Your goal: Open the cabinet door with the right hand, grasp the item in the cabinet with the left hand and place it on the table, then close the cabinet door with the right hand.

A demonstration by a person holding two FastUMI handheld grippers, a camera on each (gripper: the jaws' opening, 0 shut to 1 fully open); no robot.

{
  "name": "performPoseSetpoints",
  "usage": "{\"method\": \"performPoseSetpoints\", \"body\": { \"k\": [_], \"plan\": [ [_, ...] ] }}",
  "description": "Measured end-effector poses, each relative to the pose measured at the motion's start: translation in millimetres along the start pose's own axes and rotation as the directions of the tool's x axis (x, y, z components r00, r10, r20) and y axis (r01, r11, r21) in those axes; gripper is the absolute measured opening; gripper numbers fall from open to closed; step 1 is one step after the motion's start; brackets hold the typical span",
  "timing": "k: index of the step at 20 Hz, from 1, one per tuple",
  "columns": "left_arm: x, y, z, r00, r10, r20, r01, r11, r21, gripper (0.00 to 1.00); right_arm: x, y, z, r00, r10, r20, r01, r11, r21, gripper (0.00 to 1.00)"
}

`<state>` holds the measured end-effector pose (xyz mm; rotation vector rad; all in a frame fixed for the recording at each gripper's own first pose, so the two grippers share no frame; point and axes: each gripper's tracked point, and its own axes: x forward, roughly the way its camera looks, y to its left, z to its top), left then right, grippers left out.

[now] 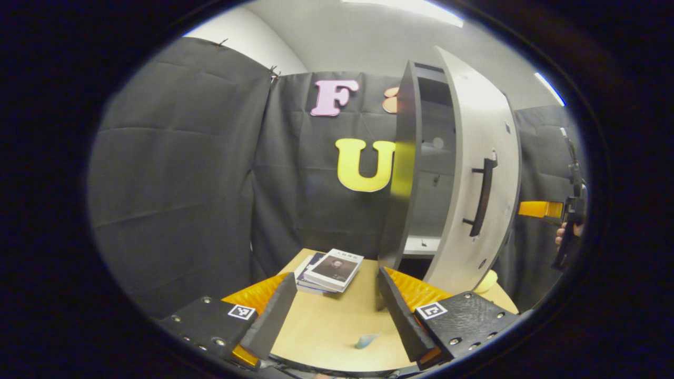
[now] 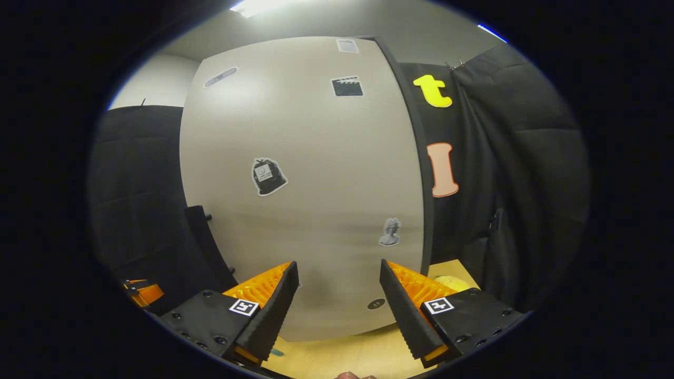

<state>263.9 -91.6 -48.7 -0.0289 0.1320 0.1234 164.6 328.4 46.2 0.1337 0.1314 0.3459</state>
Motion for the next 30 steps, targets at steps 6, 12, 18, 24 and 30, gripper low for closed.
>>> {"method": "performPoseSetpoints", "body": {
  "k": [6,12,18,24,30],
  "plan": [
    [11,-28,20,0.989,-0.134,0.053,0.135,0.991,-0.017,0.94,-43,-61,9,0.986,-0.167,0.027,0.168,0.986,-0.023,0.98],
    [16,-46,31,0.972,-0.22,0.085,0.222,0.975,-0.015,0.93,-97,-112,26,0.948,-0.309,0.08,0.315,0.946,-0.077,0.98],
    [16,-59,40,0.967,-0.239,0.089,0.238,0.971,0.018,0.93,-120,-135,38,0.923,-0.348,0.164,0.362,0.93,-0.062,0.98],
    [0,-71,54,0.974,-0.181,0.138,0.173,0.983,0.068,0.93,-106,-152,25,0.936,-0.306,0.171,0.324,0.942,-0.087,0.98],
    [-12,-100,46,0.98,-0.158,0.123,0.145,0.983,0.112,0.94,-93,-170,14,0.95,-0.265,0.164,0.282,0.955,-0.091,0.98]
  ]
}}
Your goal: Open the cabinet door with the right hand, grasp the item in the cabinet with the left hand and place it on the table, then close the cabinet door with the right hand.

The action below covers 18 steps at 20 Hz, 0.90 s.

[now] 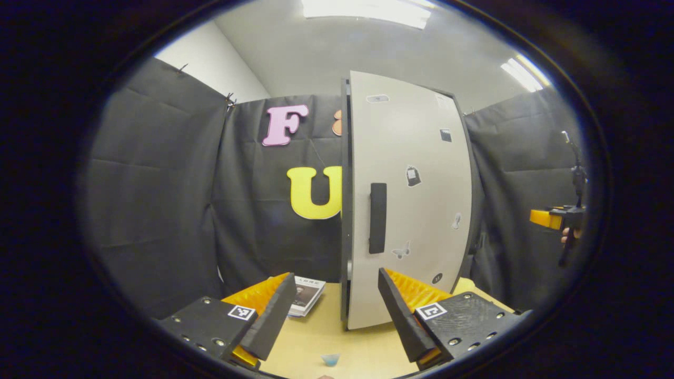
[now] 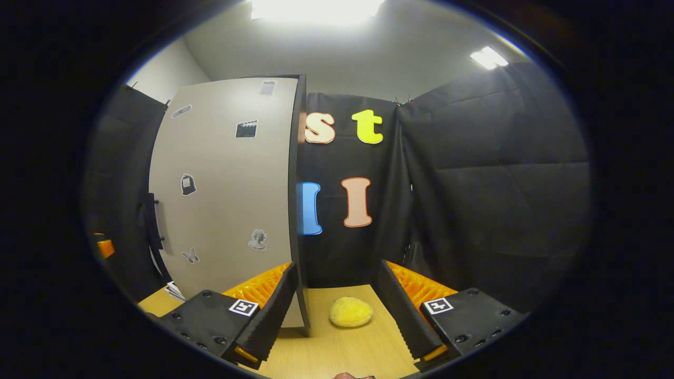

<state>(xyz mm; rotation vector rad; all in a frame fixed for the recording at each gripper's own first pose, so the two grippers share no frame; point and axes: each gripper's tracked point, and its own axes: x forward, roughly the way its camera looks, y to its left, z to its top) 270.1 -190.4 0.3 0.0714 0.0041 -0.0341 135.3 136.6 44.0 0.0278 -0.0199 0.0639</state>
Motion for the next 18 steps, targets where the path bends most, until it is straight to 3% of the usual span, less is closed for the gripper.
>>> {"method": "performPoseSetpoints", "body": {
  "k": [6,11,12,13,18],
  "plan": [
    [7,-37,7,1.0,-0.002,-0.01,0.002,0.999,-0.032,0.94,18,-3,-10,0.998,0.053,-0.016,-0.053,0.999,0.006,0.98],
    [5,-46,6,0.999,0.022,-0.023,-0.022,1.0,-0.003,0.94,24,-9,-7,0.997,0.074,0.006,-0.074,0.997,-0.027,0.98],
    [4,-47,6,0.999,0.027,-0.023,-0.028,1.0,-0.003,0.94,24,-10,-8,0.997,0.078,0.007,-0.078,0.996,-0.032,0.93],
    [4,-48,7,0.999,0.031,-0.021,-0.032,0.999,-0.007,0.94,24,-12,-9,0.997,0.08,0.008,-0.08,0.996,-0.035,0.98],
    [1,-50,6,0.998,0.053,-0.02,-0.054,0.998,-0.016,0.94,28,-17,-12,0.996,0.089,0.01,-0.089,0.996,-0.022,0.98]
  ]
}}
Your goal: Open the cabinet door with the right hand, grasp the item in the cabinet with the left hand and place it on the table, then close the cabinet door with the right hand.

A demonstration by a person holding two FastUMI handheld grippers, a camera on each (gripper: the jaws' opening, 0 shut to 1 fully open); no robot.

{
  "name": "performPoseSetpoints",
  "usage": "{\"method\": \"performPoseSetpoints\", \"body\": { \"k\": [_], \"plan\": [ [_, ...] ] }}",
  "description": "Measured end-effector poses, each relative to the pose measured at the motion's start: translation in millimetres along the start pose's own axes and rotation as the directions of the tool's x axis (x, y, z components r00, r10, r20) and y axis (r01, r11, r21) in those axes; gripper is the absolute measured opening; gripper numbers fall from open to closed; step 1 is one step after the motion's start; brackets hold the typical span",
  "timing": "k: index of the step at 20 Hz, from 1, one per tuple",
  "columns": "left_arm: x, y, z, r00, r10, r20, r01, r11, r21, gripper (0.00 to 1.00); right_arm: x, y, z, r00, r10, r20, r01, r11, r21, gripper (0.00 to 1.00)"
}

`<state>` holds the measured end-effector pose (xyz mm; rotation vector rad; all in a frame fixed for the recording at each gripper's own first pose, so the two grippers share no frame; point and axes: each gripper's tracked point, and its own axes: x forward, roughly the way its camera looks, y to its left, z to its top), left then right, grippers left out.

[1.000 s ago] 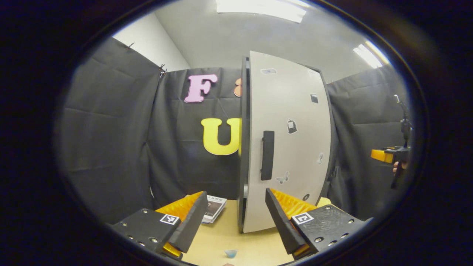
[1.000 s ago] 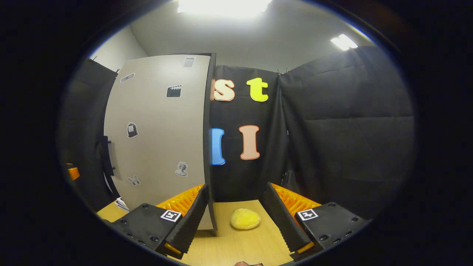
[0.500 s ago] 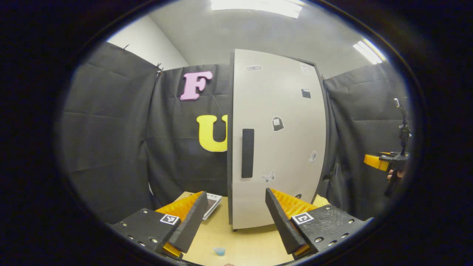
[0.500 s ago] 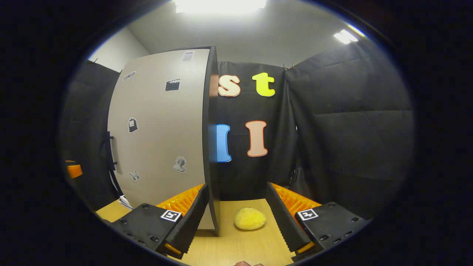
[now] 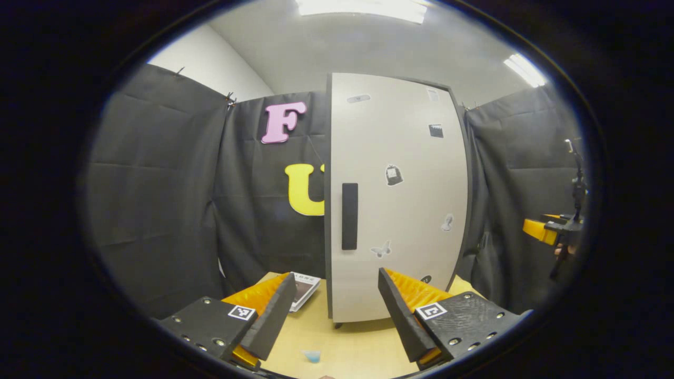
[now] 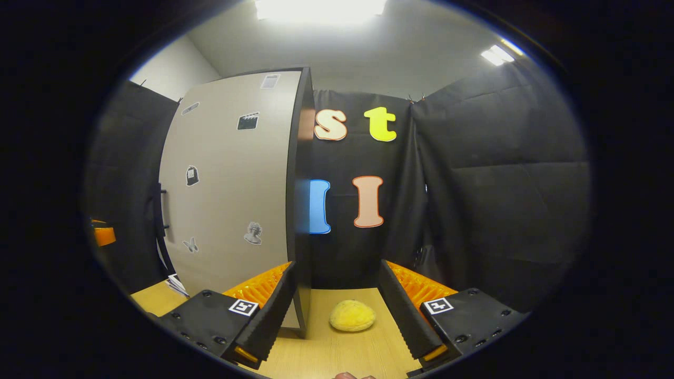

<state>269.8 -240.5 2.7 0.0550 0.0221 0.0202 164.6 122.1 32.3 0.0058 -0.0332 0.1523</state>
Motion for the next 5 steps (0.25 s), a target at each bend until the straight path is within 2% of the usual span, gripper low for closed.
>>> {"method": "performPoseSetpoints", "body": {
  "k": [5],
  "plan": [
    [-1.1,1.9,-3.1,1.0,0.022,-0.007,-0.022,1.0,-0.001,0.94,8.8,2.1,-4.1,1.0,0.02,-0.011,-0.02,1.0,0.008,0.98]
  ]
}}
